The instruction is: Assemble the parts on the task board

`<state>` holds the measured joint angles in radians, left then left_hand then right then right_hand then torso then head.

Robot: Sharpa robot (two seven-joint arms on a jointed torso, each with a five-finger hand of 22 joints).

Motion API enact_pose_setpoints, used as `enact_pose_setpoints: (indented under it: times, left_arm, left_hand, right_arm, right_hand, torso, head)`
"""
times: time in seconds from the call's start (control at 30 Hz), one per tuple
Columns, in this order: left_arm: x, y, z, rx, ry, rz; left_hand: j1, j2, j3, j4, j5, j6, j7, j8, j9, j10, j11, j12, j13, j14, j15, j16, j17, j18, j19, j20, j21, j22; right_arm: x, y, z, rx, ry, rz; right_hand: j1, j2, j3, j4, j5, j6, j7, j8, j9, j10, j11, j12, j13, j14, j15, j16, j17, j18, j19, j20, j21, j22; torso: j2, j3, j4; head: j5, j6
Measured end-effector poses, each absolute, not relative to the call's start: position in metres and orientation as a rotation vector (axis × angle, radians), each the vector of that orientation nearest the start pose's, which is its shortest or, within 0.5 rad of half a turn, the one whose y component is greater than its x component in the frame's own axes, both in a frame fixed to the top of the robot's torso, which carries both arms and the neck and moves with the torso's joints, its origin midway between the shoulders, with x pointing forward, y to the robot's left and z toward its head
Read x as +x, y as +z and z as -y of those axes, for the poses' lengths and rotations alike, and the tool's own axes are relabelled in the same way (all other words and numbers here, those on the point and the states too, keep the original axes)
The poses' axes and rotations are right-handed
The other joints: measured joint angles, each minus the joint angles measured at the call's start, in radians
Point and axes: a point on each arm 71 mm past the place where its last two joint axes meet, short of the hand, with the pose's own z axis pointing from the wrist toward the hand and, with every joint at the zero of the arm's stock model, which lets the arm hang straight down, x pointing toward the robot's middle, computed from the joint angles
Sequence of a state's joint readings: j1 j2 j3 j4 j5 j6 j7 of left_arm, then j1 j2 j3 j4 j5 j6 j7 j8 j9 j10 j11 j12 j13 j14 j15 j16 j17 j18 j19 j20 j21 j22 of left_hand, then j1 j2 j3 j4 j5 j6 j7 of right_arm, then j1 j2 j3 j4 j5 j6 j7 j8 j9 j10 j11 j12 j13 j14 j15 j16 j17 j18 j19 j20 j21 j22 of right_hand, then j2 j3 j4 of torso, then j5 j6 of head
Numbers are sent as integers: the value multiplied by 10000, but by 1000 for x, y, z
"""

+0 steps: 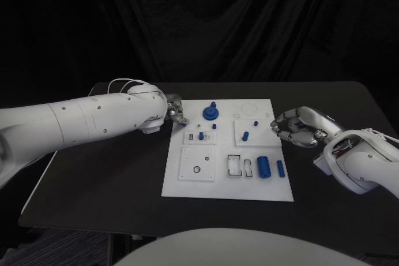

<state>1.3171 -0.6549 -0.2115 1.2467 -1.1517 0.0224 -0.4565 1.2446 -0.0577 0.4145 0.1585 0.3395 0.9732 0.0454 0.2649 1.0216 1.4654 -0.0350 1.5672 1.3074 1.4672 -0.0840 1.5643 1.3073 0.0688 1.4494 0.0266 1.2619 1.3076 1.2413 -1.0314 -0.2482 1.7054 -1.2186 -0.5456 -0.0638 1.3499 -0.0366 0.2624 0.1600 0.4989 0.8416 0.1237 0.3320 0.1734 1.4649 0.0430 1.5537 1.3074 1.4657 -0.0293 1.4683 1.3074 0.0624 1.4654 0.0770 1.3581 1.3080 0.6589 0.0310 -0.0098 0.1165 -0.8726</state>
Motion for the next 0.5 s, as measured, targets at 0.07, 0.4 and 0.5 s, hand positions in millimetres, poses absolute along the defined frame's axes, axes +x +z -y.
enact_pose_setpoints:
  times: [0.07, 0.4, 0.5]
  left_arm:
    - [526, -229, -212, -1262, -2485, -21805]
    - [502, -226, -213, -1914, -2922, -21793]
    - [498, -225, -213, -2112, -2938, -21814]
  left_hand:
    - [-78, -78, 73, 71, 0, 8, -7, 0, 27, 0, 0, 0, 0, 0, 0, 0, 0, 0, 0, 0, 0, 0]
    - [-256, -246, 552, -165, -72, 136, -59, 0, 101, 0, 0, 0, 0, -38, -37, 0, 0, 1, 37, -36, 39, -1]
    - [-285, -217, 579, -138, -117, 137, -58, 0, 118, 0, 0, 0, 0, -38, -37, 0, 0, 0, 36, -36, 39, -1]
  right_arm:
    - [427, -215, 248, 1108, 7110, -16822]
    - [428, -215, 248, 1124, 7093, -16825]
    - [428, -215, 249, 1128, 7093, -16826]
  right_hand:
    - [0, 0, 0, 0, 0, 0, 0, 0, 0, 0, 0, 0, 0, 0, 0, 0, 0, -1, 0, 0, 0, 0]
    - [0, 0, 0, 0, 0, 0, 0, 0, -1, 0, 0, 0, -1, 0, 0, 0, 0, -1, 0, 0, 0, -1]
    - [0, 0, 0, 0, 0, 0, 0, 0, -1, 0, 0, 0, -1, 0, 0, 0, 0, -1, 0, 0, 0, -2]
  torso:
    - [0, -1, 0]
    - [-1, -1, 6]
    - [-2, -1, 6]
  head:
    - [0, 0]
    - [13, 0]
    - [8, 0]
